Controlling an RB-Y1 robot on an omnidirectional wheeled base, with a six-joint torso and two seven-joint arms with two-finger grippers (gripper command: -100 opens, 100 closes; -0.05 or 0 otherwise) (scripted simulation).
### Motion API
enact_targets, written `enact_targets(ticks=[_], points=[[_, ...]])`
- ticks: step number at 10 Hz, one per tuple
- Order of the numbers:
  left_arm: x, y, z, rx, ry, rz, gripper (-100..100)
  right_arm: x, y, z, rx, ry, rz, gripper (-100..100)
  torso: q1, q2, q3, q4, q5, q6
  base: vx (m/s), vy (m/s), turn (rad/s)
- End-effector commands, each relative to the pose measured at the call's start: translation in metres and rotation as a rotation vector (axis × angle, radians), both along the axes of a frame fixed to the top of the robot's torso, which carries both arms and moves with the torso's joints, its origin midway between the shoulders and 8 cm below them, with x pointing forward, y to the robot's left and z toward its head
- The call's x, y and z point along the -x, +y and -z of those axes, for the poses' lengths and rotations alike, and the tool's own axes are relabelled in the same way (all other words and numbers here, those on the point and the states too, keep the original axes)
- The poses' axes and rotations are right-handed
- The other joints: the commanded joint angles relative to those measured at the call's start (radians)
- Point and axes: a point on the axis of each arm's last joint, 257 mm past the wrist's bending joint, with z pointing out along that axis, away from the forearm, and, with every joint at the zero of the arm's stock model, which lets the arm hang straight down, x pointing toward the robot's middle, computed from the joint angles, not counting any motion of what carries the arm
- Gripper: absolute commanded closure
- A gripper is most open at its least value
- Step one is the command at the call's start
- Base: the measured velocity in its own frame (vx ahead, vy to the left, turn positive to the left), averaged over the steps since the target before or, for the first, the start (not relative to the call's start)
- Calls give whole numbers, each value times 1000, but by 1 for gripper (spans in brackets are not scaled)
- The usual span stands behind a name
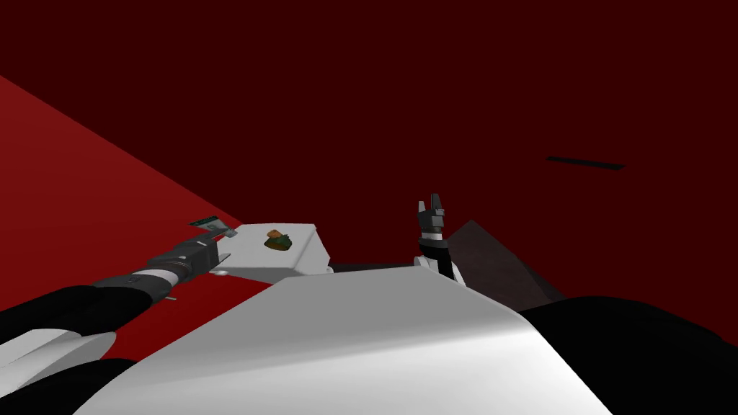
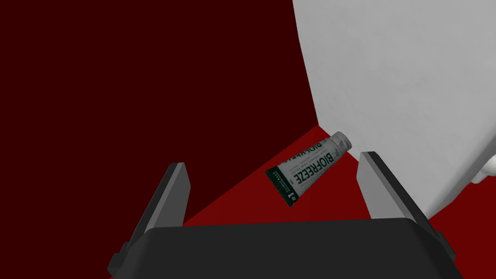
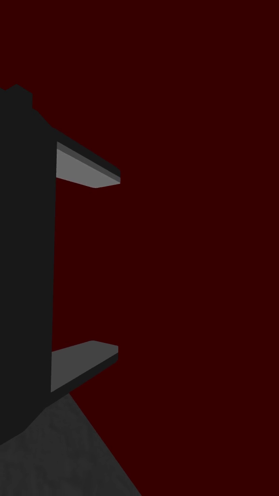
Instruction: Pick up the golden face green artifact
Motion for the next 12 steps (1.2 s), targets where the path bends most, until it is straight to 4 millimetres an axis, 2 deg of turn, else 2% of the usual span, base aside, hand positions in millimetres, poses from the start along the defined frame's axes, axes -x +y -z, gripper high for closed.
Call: enact_targets(ticks=[1,8,12], points=[[4,5,2,0,50,-14,-100,0,0,0,0,0,0,0,0,0,0,0,0,0,41,-29,-52],[23,18,14,1,214,-63,-100,0,0,0,0,0,0,0,-1,-1,0,0,0,0,31,-31,-39],[34,16,20,-1,336,-71,-100,0,0,0,0,0,0,0,0,0,0,0,0,0,32,-33,-49]])
